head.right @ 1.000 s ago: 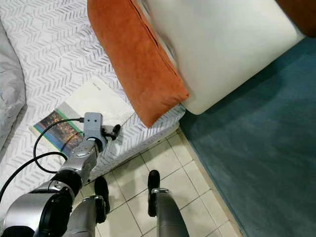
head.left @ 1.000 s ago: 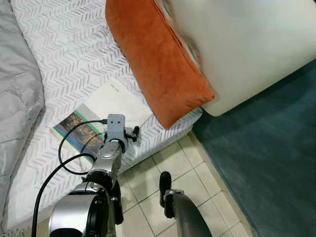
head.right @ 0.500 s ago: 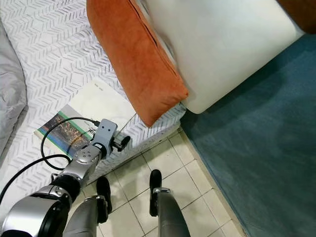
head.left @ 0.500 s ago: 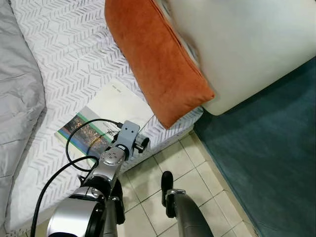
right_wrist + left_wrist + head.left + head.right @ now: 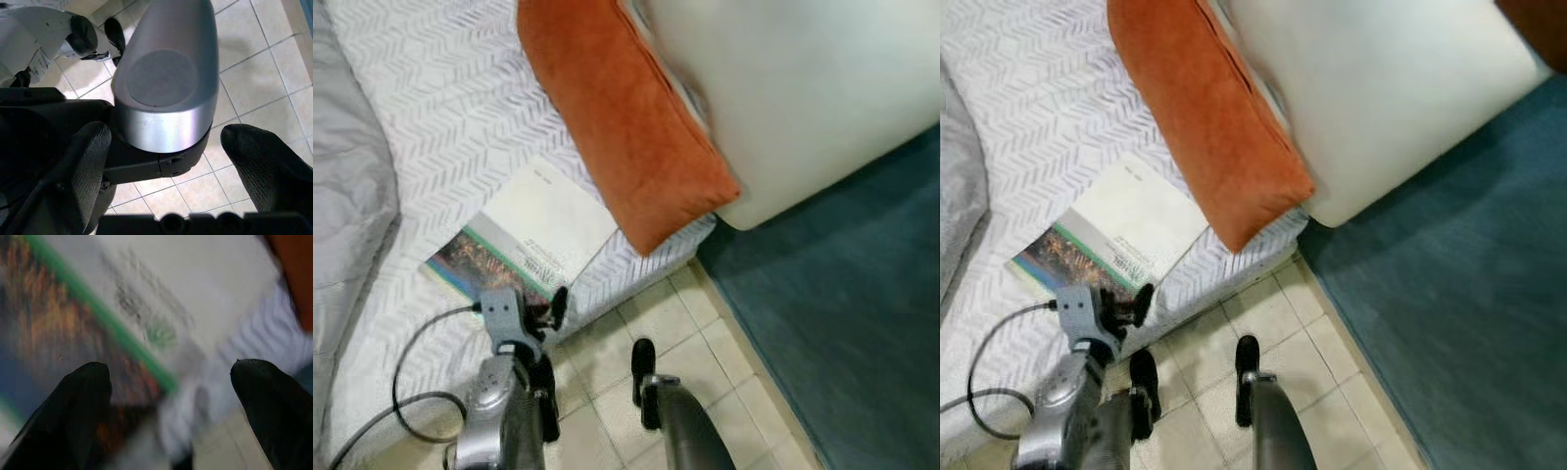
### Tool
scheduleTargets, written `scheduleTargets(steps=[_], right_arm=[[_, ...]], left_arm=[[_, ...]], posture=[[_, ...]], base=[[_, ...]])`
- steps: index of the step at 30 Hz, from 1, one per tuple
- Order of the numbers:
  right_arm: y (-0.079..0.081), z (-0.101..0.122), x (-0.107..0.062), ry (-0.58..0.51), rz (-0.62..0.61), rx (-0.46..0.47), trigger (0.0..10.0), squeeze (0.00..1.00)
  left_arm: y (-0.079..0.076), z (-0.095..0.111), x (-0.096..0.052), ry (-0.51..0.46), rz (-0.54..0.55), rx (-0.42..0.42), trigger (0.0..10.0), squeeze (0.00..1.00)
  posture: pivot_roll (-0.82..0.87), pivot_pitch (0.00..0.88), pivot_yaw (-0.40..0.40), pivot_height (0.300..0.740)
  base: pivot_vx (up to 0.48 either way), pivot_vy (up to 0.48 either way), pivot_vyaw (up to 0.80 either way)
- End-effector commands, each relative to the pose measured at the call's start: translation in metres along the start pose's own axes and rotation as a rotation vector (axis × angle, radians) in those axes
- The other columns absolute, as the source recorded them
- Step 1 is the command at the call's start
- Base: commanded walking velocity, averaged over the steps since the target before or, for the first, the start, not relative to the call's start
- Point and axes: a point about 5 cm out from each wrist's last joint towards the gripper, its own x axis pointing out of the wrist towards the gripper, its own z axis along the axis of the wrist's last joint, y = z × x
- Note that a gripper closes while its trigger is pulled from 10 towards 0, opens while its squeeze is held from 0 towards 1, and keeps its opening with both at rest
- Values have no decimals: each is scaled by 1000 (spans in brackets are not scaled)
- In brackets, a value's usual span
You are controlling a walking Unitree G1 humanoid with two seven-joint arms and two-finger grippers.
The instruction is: Clean up the room
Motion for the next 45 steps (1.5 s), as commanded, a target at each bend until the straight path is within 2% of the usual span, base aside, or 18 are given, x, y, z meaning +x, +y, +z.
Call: scheduleTargets(steps=[1,3,4,5,10,12,16,18,20,24,25,26,28,31,33,36,42,45], right_arm=[[-3,-15,-2,84,4,11,10000,0],[-5,-14,1,85,13,3,10000,0],[-5,-14,1,85,13,3,10000,0],[-6,-13,4,81,18,-3,10000,0],[-7,-12,4,78,23,-11,10000,0],[-8,-13,3,84,21,-12,10000,0],[-8,-13,3,86,23,-12,10000,0],[-6,-10,5,69,33,1,10000,0],[4,3,14,0,110,44,10000,0],[10,14,21,-55,176,73,10000,0],[14,19,25,-85,213,85,10000,0],[17,28,33,-132,260,87,10000,0],[18,31,36,-149,271,80,10000,0],[18,38,54,-204,274,40,10000,0],[19,39,66,-219,277,-21,10000,0],[20,39,73,-230,272,-54,10000,0],[27,42,85,-248,266,-60,10000,0],[33,38,87,-244,279,-65,10000,0]], left_arm=[[-24,-14,-22,72,19,-100,10000,0],[-35,-25,-41,103,103,-130,10000,0],[-35,-25,-41,103,103,-130,10000,0],[-35,-31,-52,119,187,-97,10000,0],[-30,-33,-57,151,235,-41,10000,0],[-23,-39,-58,193,287,-62,10000,0],[-20,-51,-57,236,325,-122,10000,0],[-20,-56,-53,250,338,-152,10000,0],[-19,-67,-39,277,374,-204,10000,0],[-17,-70,-28,280,393,-233,10000,0],[-18,-71,-21,281,392,-256,10000,0],[-20,-71,-11,286,395,-289,10000,0],[-20,-72,-9,290,398,-298,10000,0],[-27,-73,-1,288,388,-324,10000,0],[-36,-68,4,263,362,-320,10000,0],[-39,-65,4,241,349,-296,10000,0],[-21,-66,6,225,371,-219,10000,0],[-9,-59,8,194,357,-143,10000,0]], posture=[[-315,665,-145,740],[-312,665,-150,740],[-312,665,-150,740],[-321,664,-161,740],[-334,665,-168,740],[-333,669,-169,740],[-331,672,-168,740],[-331,672,-167,740],[-343,672,-170,740],[-350,672,-174,740],[-359,672,-175,740],[-367,671,-173,740],[-367,671,-173,740],[-368,672,-168,740],[-360,674,-166,740],[-351,674,-161,740],[-343,672,-159,740],[-337,674,-155,740]], base=[[0,0,0],[0,0,0],[0,0,0],[0,0,0],[0,0,0],[0,0,0],[0,0,0],[0,0,0],[0,0,0],[0,0,0],[0,0,0],[0,0,0],[0,0,0],[0,0,0],[0,0,0],[0,0,0],[0,0,0],[0,0,0]])
